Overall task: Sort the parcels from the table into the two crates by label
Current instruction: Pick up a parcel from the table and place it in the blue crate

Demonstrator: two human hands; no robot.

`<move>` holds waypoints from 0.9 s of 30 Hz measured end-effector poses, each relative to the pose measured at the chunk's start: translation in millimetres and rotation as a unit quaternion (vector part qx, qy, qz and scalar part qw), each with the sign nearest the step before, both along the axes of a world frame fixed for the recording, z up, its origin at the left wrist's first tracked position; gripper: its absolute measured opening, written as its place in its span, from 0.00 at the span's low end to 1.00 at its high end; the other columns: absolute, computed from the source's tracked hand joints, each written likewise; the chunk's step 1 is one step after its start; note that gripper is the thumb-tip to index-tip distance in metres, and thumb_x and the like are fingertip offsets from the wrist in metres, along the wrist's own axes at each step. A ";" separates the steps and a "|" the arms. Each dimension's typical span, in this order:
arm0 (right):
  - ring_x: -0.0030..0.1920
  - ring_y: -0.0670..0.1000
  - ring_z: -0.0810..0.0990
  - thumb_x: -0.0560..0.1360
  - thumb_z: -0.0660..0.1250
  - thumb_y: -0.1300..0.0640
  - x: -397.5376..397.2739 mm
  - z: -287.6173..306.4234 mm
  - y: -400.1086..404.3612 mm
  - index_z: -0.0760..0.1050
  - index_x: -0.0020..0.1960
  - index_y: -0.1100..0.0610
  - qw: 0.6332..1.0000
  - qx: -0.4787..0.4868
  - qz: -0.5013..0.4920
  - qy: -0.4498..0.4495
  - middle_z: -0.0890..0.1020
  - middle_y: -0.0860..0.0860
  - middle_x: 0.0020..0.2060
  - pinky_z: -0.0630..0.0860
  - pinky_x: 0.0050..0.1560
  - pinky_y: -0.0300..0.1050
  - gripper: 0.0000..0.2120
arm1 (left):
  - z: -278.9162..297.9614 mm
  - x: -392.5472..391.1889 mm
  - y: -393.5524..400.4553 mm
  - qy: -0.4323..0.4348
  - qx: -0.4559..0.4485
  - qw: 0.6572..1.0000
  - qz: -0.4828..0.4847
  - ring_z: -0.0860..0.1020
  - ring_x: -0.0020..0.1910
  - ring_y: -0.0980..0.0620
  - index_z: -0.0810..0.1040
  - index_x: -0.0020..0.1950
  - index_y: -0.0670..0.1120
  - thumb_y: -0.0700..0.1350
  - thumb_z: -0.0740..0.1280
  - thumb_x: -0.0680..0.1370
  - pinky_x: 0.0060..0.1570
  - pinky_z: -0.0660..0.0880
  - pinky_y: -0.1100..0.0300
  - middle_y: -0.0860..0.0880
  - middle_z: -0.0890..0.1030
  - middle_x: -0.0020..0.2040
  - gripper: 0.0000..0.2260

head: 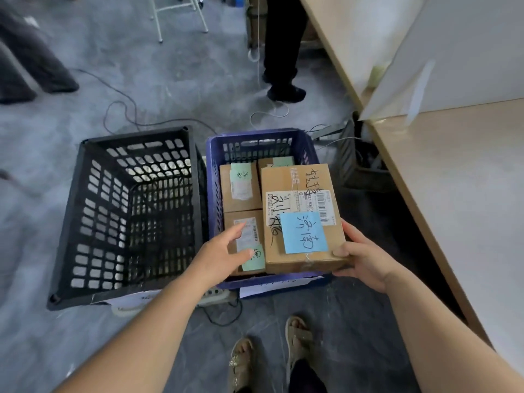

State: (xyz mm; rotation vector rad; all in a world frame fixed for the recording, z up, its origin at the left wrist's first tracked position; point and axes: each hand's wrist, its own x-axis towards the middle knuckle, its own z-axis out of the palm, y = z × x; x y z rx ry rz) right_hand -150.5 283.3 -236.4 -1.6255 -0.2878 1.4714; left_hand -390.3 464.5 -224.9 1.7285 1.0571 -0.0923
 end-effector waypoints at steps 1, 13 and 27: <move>0.62 0.57 0.79 0.57 0.75 0.53 5.5 -6.7 3.9 0.62 0.73 0.35 1.000 -0.003 0.005 0.007 0.80 0.48 0.62 0.74 0.63 0.64 0.47 | -5.1 4.2 0.1 0.004 -0.003 1.000 0.005 0.66 0.70 0.57 0.61 0.76 0.59 0.50 0.70 0.76 0.70 0.64 0.56 0.55 0.69 0.72 0.31; 0.63 0.56 0.74 0.60 0.75 0.55 48.8 -61.4 35.0 0.63 0.73 0.35 0.998 -0.061 0.023 0.014 0.77 0.46 0.63 0.70 0.65 0.63 0.45 | -72.8 82.0 -8.9 0.008 -0.080 0.993 0.085 0.65 0.72 0.52 0.55 0.77 0.59 0.53 0.64 0.79 0.70 0.65 0.50 0.52 0.66 0.74 0.29; 0.44 0.54 0.74 0.82 0.53 0.53 28.9 -107.9 90.3 0.37 0.79 0.46 0.776 -0.251 0.333 -0.473 0.74 0.56 0.57 0.70 0.40 0.46 0.33 | -151.9 103.9 -19.7 0.093 -0.151 0.976 0.127 0.68 0.70 0.48 0.53 0.78 0.57 0.44 0.64 0.80 0.68 0.66 0.54 0.46 0.67 0.73 0.31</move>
